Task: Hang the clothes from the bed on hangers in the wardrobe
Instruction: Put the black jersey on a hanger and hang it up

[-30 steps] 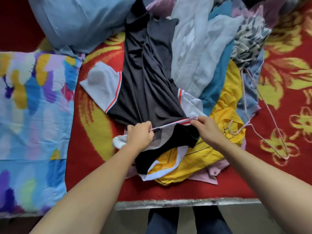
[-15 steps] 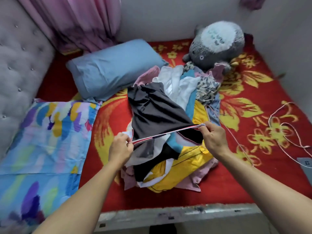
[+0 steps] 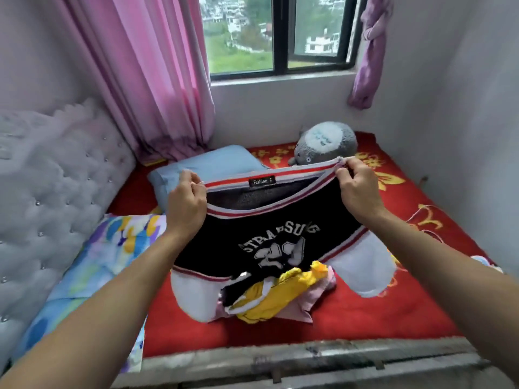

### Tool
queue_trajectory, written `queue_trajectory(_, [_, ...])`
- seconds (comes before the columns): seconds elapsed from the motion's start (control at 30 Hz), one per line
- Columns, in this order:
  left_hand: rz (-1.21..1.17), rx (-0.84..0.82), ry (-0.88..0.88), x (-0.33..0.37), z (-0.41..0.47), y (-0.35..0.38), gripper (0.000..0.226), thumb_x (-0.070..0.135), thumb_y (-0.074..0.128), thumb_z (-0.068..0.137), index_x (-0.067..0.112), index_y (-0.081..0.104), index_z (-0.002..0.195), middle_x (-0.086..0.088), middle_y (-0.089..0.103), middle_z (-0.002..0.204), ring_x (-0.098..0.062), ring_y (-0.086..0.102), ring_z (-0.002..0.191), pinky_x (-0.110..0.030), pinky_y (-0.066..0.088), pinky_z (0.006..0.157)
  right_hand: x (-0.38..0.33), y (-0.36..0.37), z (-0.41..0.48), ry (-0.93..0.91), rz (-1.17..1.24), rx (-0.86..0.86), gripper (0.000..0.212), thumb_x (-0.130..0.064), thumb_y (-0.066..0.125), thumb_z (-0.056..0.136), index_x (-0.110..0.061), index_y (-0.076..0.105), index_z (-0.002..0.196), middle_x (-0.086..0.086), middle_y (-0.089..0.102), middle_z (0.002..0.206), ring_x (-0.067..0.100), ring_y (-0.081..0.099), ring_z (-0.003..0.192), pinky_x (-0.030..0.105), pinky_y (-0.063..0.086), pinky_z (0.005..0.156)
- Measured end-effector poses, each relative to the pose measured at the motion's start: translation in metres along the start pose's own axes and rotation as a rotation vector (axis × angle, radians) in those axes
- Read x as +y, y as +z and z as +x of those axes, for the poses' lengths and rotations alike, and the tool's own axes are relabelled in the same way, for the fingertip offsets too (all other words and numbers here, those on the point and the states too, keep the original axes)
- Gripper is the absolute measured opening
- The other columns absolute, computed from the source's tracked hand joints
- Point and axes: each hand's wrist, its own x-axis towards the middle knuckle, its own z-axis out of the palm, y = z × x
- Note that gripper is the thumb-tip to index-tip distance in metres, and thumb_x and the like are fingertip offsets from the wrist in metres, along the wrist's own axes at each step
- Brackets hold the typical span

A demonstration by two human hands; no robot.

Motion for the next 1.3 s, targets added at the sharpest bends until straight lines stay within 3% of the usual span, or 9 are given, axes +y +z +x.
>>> queue_trajectory(0.23, [0.181, -0.009, 0.187, 0.033, 0.021, -0.035, 0.024, 0.032, 0.039, 0.081, 0.015, 0.054, 0.090, -0.018, 0.065, 0.075, -0.040, 0.061, 0.077, -0.042, 0.045, 0.069, -0.031, -0.058, 0.015, -0.138, -0.101, 0.038, 0.027, -0.034, 0.056, 0.091, -0.011, 0.069, 0.084, 0.007, 0.069, 0.076, 0.021, 0.061, 0.072, 0.036, 0.048, 0.071])
queue_trajectory(0.37, [0.248, -0.110, 0.176, 0.021, 0.019, -0.024, 0.026, 0.040, 0.039, 0.082, 0.018, 0.053, 0.083, -0.016, 0.064, 0.074, -0.040, 0.061, 0.080, -0.041, 0.044, 0.067, -0.015, -0.062, 0.021, -0.090, -0.068, -0.102, 0.039, -0.046, 0.065, 0.086, -0.010, 0.068, 0.070, -0.001, 0.063, 0.059, 0.005, 0.051, 0.055, 0.030, 0.043, 0.060])
queue_trajectory(0.47, [0.307, -0.328, 0.161, 0.001, 0.015, -0.001, 0.032, 0.053, 0.049, 0.081, 0.022, 0.054, 0.088, -0.006, 0.059, 0.070, -0.034, 0.062, 0.082, -0.035, 0.038, 0.065, 0.011, -0.046, 0.020, 0.087, 0.001, -0.378, 0.046, -0.049, 0.074, 0.079, -0.004, 0.068, 0.068, -0.011, 0.055, 0.055, 0.003, 0.046, 0.053, 0.026, 0.036, 0.054])
queue_trajectory(0.57, [0.384, -0.541, 0.160, -0.034, 0.012, 0.035, 0.045, 0.057, 0.053, 0.070, 0.030, 0.054, 0.105, -0.003, 0.062, 0.079, -0.029, 0.063, 0.087, -0.034, 0.040, 0.069, 0.057, -0.020, 0.016, 0.259, 0.011, -0.599, 0.050, -0.044, 0.079, 0.074, 0.003, 0.062, 0.066, -0.001, 0.046, 0.057, 0.010, 0.039, 0.053, 0.024, 0.028, 0.047])
queue_trajectory(0.7, [0.497, -0.835, 0.131, -0.094, 0.011, 0.100, 0.043, 0.040, 0.055, 0.068, 0.034, 0.049, 0.111, -0.003, 0.068, 0.094, -0.031, 0.063, 0.096, -0.034, 0.041, 0.070, 0.132, 0.027, 0.010, 0.439, -0.108, -0.685, 0.032, -0.032, 0.078, 0.079, -0.012, 0.063, 0.059, -0.007, 0.046, 0.052, 0.003, 0.037, 0.047, 0.020, 0.026, 0.046])
queue_trajectory(0.87, [0.508, -1.096, -0.025, -0.170, 0.017, 0.170, 0.030, 0.022, 0.060, 0.073, 0.026, 0.056, 0.102, 0.007, 0.052, 0.086, -0.023, 0.058, 0.091, -0.031, 0.035, 0.063, 0.223, 0.086, -0.004, 0.576, -0.302, -0.759, 0.018, -0.032, 0.073, 0.084, -0.020, 0.070, 0.072, -0.002, 0.060, 0.067, 0.013, 0.051, 0.066, 0.029, 0.034, 0.057])
queue_trajectory(1.0, [0.457, -1.118, -0.146, -0.211, 0.022, 0.224, 0.005, 0.029, 0.063, 0.078, 0.028, 0.059, 0.075, 0.004, 0.059, 0.090, -0.023, 0.060, 0.089, -0.034, 0.049, 0.071, 0.260, 0.120, -0.013, 0.596, -0.534, -0.778, 0.020, -0.038, 0.060, 0.092, -0.030, 0.058, 0.074, -0.011, 0.057, 0.071, 0.019, 0.058, 0.078, 0.028, 0.036, 0.056])
queue_trajectory(1.13, [0.353, -1.054, -0.275, -0.226, 0.023, 0.285, 0.015, 0.026, 0.060, 0.084, 0.020, 0.060, 0.070, -0.005, 0.065, 0.086, -0.027, 0.059, 0.086, -0.032, 0.041, 0.068, 0.304, 0.140, -0.014, 0.685, -0.667, -0.693, 0.021, -0.042, 0.051, 0.095, -0.024, 0.061, 0.097, 0.007, 0.069, 0.101, 0.031, 0.063, 0.098, 0.032, 0.035, 0.066])
queue_trajectory(1.3, [0.200, -0.847, -0.588, -0.230, 0.008, 0.355, 0.034, 0.028, 0.048, 0.093, 0.011, 0.045, 0.064, -0.005, 0.050, 0.066, -0.032, 0.052, 0.078, -0.036, 0.033, 0.065, 0.355, 0.165, -0.004, 0.718, -0.487, -0.631, 0.024, -0.038, 0.054, 0.095, -0.016, 0.064, 0.096, 0.008, 0.067, 0.093, 0.029, 0.061, 0.088, 0.031, 0.033, 0.065])
